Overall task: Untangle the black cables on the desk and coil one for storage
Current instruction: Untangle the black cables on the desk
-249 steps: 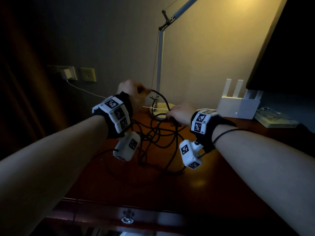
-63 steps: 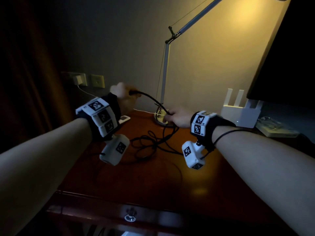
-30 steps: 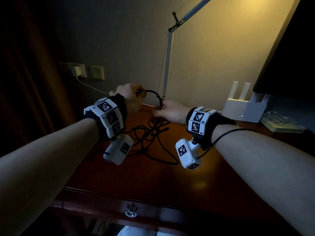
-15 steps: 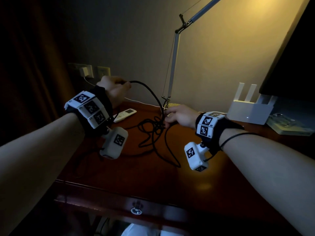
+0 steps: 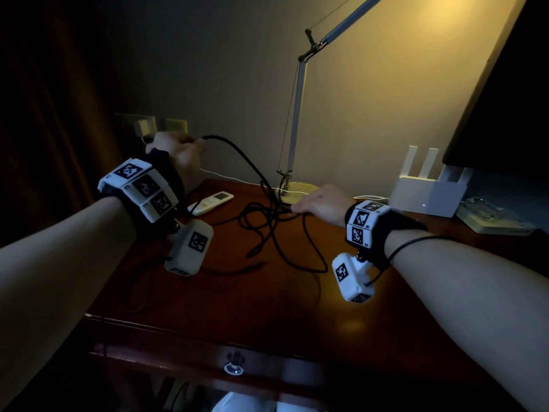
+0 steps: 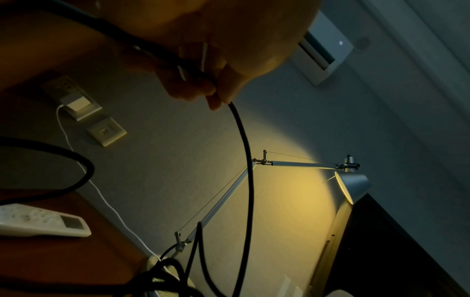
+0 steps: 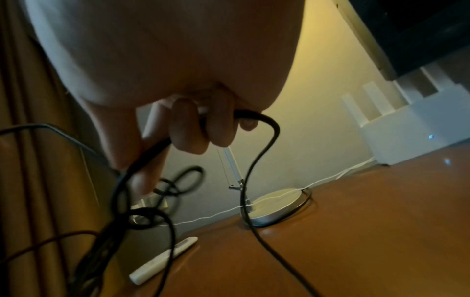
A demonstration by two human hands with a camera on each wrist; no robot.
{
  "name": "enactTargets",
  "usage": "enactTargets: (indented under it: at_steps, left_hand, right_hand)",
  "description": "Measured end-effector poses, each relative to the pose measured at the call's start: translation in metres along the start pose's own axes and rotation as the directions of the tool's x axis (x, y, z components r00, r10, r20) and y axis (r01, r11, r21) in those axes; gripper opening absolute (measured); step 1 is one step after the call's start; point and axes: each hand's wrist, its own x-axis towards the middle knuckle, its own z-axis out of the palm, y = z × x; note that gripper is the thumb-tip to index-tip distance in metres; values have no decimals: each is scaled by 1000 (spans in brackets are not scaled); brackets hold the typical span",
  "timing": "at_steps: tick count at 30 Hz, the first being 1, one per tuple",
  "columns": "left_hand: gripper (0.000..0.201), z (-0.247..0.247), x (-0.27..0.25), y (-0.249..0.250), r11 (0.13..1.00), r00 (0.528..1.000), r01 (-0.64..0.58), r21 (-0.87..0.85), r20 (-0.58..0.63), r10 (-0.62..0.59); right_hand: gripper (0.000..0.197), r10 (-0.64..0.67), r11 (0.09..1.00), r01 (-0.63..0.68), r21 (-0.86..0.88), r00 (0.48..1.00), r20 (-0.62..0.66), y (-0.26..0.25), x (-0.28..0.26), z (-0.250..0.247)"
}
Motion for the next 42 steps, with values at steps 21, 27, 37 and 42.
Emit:
enactTargets:
  at_steps: [21, 27, 37, 42]
  left_hand:
    - [15, 11, 0, 18, 953, 996, -90, -289, -28, 85]
    - [10, 27, -13, 24, 934, 953, -190, -301, 170, 249]
    - [9, 32, -39, 37, 869, 860, -259, -421, 310, 406]
    - [9, 17, -35, 32, 900, 861, -243, -361, 348, 372]
  right_hand:
    - [35, 359, 863, -270, -428, 923, 140, 29, 15, 14]
    - [52, 164, 970, -163, -181, 986, -7, 9, 16, 9]
    - [47, -141, 989, 129, 71, 967, 214, -19, 10, 32]
    - [26, -37, 980, 18, 197, 995, 91, -17, 17, 33]
